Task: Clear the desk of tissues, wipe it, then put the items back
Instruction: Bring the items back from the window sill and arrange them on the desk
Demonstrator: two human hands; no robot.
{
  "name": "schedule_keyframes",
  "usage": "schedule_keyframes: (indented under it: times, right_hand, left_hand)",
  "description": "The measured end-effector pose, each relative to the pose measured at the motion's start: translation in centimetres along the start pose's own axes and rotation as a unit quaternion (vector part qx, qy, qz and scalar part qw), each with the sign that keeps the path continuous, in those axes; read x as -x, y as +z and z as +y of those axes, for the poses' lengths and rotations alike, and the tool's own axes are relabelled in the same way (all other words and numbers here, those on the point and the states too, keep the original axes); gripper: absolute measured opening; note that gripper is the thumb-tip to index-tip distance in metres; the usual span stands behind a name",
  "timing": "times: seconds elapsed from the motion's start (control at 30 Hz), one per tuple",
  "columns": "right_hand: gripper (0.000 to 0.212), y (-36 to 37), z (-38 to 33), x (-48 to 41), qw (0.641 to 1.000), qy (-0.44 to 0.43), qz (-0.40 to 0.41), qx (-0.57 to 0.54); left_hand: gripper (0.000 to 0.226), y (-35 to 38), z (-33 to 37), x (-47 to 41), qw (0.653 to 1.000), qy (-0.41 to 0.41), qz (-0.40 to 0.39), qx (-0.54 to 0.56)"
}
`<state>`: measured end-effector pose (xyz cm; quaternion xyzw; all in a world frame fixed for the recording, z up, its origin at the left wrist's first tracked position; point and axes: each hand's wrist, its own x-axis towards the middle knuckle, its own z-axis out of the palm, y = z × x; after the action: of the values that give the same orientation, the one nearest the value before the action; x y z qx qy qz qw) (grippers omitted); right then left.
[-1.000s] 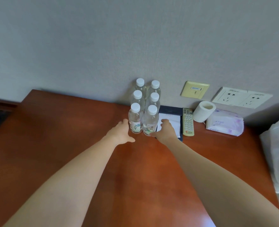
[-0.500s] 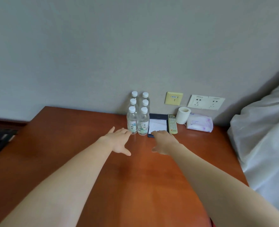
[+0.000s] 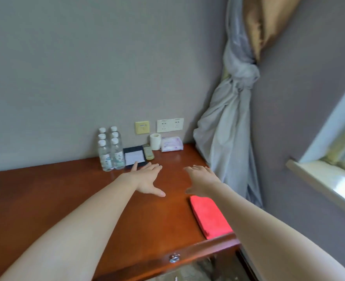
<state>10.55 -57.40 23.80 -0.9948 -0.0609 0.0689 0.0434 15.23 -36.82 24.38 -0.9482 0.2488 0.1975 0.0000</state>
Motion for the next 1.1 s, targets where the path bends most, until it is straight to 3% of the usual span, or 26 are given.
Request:
schedule_keyframes:
  times: [0.23,0.3,0.57,0.9,1.1]
  right_hand:
    - [0.073,-1.1,12.3,15.5,0.983,0.171,0.062,-0.014]
    - [0.066,-1.7,15.9,20.4,0.972,0.222,0.082,-0.007]
    - [0.072,-2.7,28.2,42.2,0.908,0.406,0.108,0.002]
    - [0.074,-6.3,36.9,67.9,0.81,0.556,0.173,0.074]
    - [0.082,-7.4,39.2,77.7,0.769,0.62,0.133,0.077]
  left_hand:
    - [0.113,-0.5,18.2,-2.1,0.981,0.172,-0.021,-0.091]
    - [0.112,-1.0,24.3,-2.1,0.968,0.222,-0.006,-0.115]
    - [0.106,-0.2,50.0,1.0,0.912,0.388,0.012,-0.134]
    - [0.11,1.8,76.1,10.3,0.819,0.558,0.028,-0.132]
    - [0.104,1.2,85.6,14.4,0.764,0.629,0.092,-0.112]
